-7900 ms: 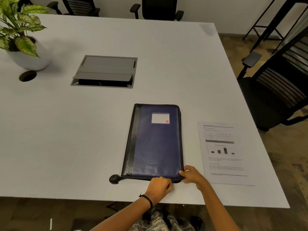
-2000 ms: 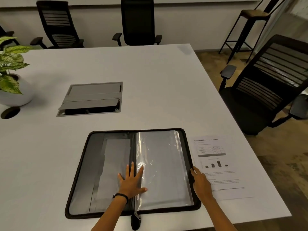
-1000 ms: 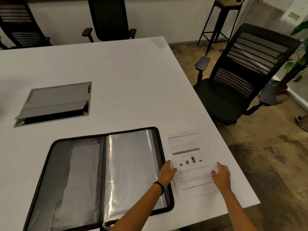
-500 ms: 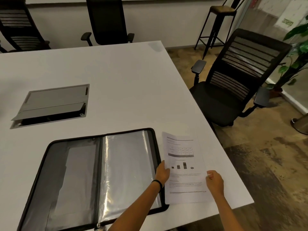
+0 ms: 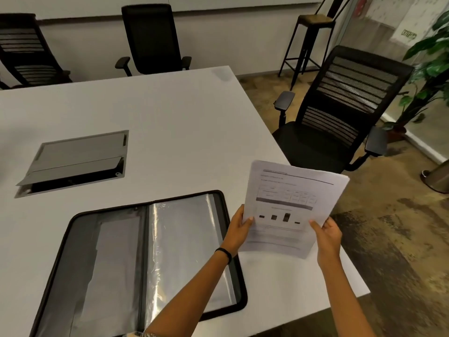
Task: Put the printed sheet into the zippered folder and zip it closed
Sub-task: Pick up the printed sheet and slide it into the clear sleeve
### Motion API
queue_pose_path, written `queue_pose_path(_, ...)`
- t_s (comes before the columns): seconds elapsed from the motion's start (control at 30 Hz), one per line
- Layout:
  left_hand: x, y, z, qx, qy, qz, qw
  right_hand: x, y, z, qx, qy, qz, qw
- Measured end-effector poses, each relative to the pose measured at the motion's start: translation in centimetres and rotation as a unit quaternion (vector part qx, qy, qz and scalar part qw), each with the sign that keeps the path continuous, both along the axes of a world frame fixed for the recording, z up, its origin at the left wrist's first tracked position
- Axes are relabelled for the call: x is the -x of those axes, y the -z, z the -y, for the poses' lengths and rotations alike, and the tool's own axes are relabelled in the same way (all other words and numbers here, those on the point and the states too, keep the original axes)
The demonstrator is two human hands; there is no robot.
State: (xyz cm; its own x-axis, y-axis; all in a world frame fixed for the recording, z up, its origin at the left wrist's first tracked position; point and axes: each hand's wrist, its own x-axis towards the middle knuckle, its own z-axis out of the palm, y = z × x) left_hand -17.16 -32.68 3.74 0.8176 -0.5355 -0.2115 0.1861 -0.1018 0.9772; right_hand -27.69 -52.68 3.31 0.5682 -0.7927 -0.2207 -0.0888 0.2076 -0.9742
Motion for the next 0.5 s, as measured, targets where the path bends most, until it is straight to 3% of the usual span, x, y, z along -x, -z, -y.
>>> queue_pose_path(0.5,-0.5,-1.5,1.3,0.016,-0.044,0.047,0.998,-0.6,-1.4,-0.6,0.108,-0.048,-0.037,0.992)
